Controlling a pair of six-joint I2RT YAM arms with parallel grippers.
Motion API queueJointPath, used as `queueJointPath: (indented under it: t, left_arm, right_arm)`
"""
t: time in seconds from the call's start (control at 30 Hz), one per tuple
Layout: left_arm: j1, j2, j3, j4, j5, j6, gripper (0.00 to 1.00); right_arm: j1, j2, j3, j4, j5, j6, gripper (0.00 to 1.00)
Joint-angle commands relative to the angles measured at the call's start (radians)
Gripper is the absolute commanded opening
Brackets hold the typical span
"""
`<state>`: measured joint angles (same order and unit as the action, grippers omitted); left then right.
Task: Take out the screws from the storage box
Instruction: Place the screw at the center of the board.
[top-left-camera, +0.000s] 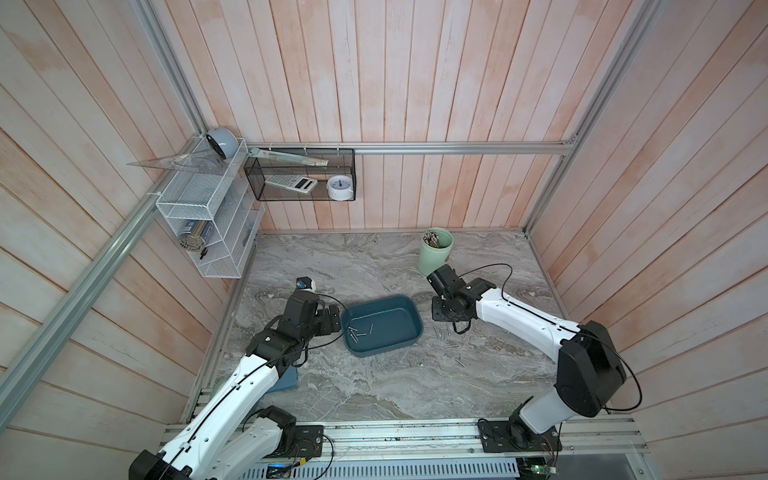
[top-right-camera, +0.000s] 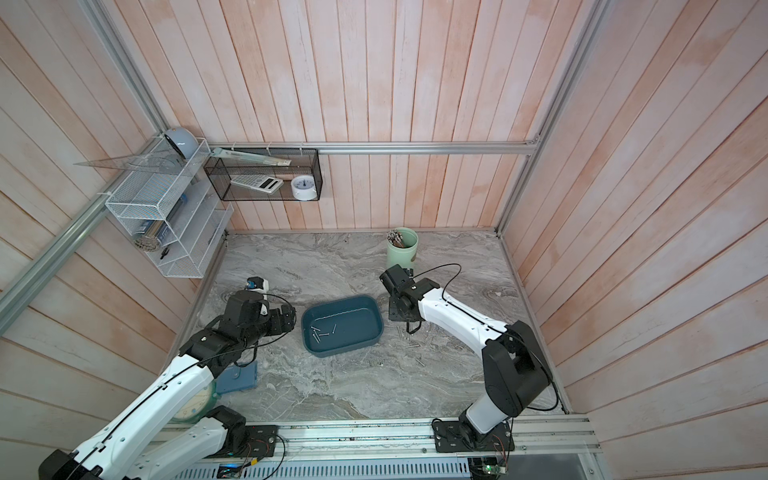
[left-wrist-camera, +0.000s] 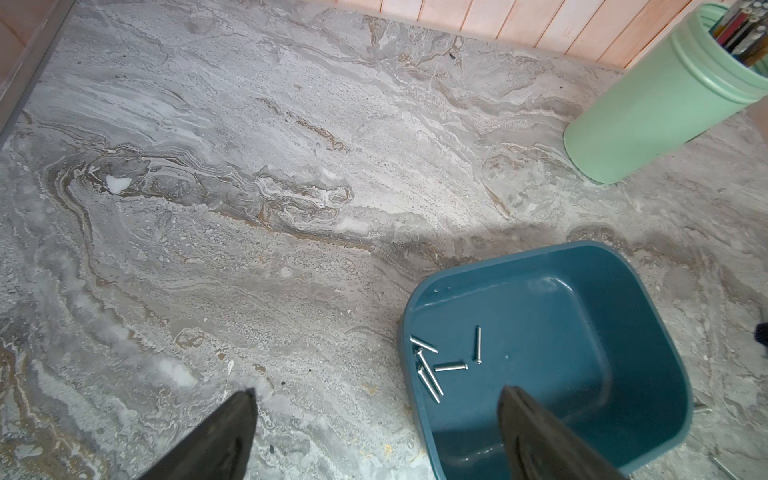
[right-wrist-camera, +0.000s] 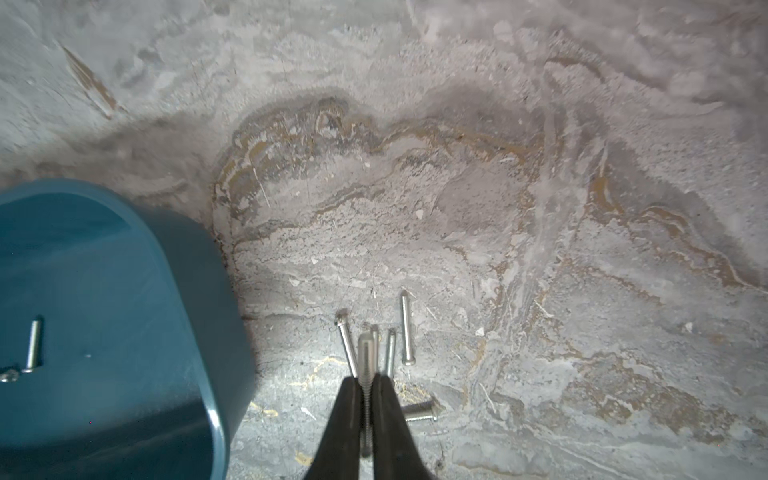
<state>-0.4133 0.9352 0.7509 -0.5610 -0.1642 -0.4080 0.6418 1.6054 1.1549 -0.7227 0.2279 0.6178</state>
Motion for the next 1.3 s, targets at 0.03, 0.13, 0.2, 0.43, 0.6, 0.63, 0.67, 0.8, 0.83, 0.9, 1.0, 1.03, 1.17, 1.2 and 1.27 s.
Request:
queueJointPath:
  t: [0.03, 0.13, 0.2, 0.43, 0.6, 0.63, 0.67, 0.8, 0.83, 0.9, 1.0, 1.03, 1.17, 1.2, 1.27]
  left_arm:
    - [-0.002, 0.004, -0.002, 0.01, 0.004, 0.011, 0.96]
    - [-0.002, 0.003, -0.002, 0.008, 0.001, 0.012, 0.96]
    - [-0.002, 0.005, -0.003, 0.009, -0.001, 0.012, 0.96]
    - [-0.002, 0.01, 0.0, 0.008, 0.0, 0.011, 0.96]
    - [-0.002, 0.009, -0.002, 0.009, 0.0, 0.011, 0.96]
    - [-0.002, 0.009, -0.002, 0.008, 0.0, 0.011, 0.96]
    - [-0.002, 0.009, -0.002, 0.009, 0.0, 0.011, 0.96]
    - [-0.002, 0.009, -0.001, 0.009, -0.001, 0.011, 0.96]
    - [-0.002, 0.009, 0.0, 0.009, 0.0, 0.011, 0.96]
    - [-0.002, 0.008, -0.001, 0.009, 0.002, 0.011, 0.96]
    - [-0.002, 0.005, 0.0, 0.008, 0.0, 0.011, 0.96]
    - [-0.002, 0.005, -0.001, 0.007, 0.002, 0.011, 0.96]
    - [-0.002, 0.003, -0.001, 0.008, 0.0, 0.011, 0.96]
    - [-0.002, 0.003, -0.001, 0.008, 0.001, 0.011, 0.96]
    - [-0.002, 0.003, -0.001, 0.007, 0.001, 0.011, 0.96]
  right_arm:
    - [-0.01, 0.099, 0.002, -0.049, -0.053, -0.039, 0.01]
    - [-0.01, 0.14, -0.007, -0.036, -0.066, -0.044, 0.01]
    - [-0.01, 0.153, -0.015, -0.027, -0.066, -0.045, 0.01]
    - [-0.011, 0.174, -0.032, 0.0, -0.07, -0.055, 0.05]
    - [-0.014, 0.184, -0.037, -0.003, -0.067, -0.046, 0.09]
    - [-0.016, 0.186, -0.035, -0.006, -0.068, -0.046, 0.1]
    - [-0.016, 0.188, -0.036, -0.007, -0.07, -0.046, 0.1]
    - [-0.016, 0.181, -0.04, 0.001, -0.107, -0.049, 0.14]
    - [-0.016, 0.175, -0.046, 0.008, -0.113, -0.048, 0.15]
    - [-0.017, 0.165, -0.051, 0.015, -0.111, -0.043, 0.19]
    - [-0.02, 0.158, -0.051, 0.013, -0.112, -0.04, 0.22]
    - [-0.022, 0.156, -0.05, 0.009, -0.114, -0.04, 0.22]
    - [-0.023, 0.136, -0.046, -0.004, -0.111, -0.043, 0.22]
    - [-0.023, 0.124, -0.047, -0.004, -0.111, -0.043, 0.22]
    - [-0.024, 0.097, -0.048, -0.003, -0.11, -0.046, 0.22]
